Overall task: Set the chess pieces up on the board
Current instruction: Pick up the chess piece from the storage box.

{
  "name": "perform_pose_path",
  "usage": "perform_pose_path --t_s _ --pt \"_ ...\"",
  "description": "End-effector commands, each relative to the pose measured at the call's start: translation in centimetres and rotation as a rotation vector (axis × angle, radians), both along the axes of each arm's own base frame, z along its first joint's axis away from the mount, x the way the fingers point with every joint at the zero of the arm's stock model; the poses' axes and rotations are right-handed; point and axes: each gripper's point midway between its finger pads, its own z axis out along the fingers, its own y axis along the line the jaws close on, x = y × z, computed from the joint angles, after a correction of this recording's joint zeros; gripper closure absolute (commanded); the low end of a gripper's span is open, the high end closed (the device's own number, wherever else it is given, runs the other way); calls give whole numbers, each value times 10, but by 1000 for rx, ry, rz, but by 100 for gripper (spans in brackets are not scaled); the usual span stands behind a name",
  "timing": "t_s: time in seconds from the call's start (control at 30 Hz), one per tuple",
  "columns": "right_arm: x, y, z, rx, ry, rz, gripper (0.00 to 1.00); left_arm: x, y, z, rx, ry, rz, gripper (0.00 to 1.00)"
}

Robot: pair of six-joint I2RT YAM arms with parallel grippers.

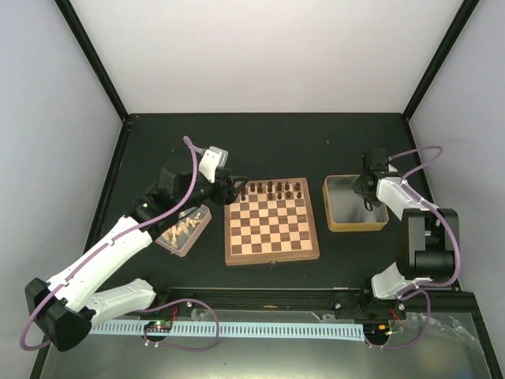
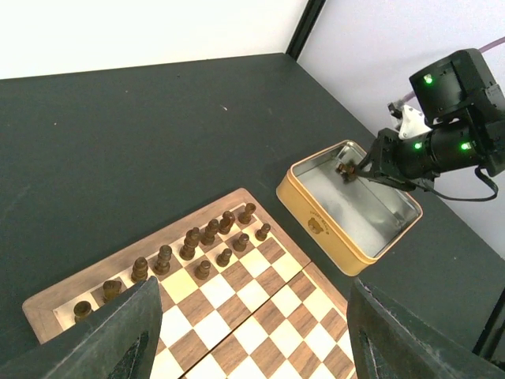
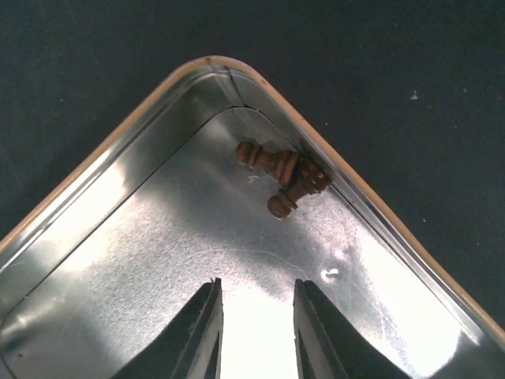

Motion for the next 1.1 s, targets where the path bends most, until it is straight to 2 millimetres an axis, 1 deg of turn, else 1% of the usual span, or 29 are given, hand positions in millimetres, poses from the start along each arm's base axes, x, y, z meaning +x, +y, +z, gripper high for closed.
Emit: perform_pose_path --t_s 0.0,0.13,0.3,0.37,0.47,0.57,0.77,1.03,1.07 --pt "-1 -12 -2 -51 32 -34 66 0 -1 10 -30 -26 -10 34" --pt "9 -20 -6 -71 37 -68 59 0 -1 11 -29 -29 -10 34" --pt "19 -27 -16 -82 62 -90 58 1 -2 11 -32 -30 -11 34" --pt "20 -28 -23 -79 84 -102 58 0 -2 11 -34 -30 -12 34" --pt "20 -28 -30 -68 105 -113 60 0 -1 11 -33 -31 -10 34" --pt "16 -28 -38 -68 130 -126 64 0 -1 11 -34 -31 -10 34" --pt "11 -34 -44 -97 173 -161 70 0 -2 11 -35 -30 -14 34" --pt "18 -36 -43 -93 173 -188 74 0 -1 11 -35 -32 -14 34" --pt "19 -35 -44 -91 175 -188 76 -1 -2 11 -35 -31 -14 34"
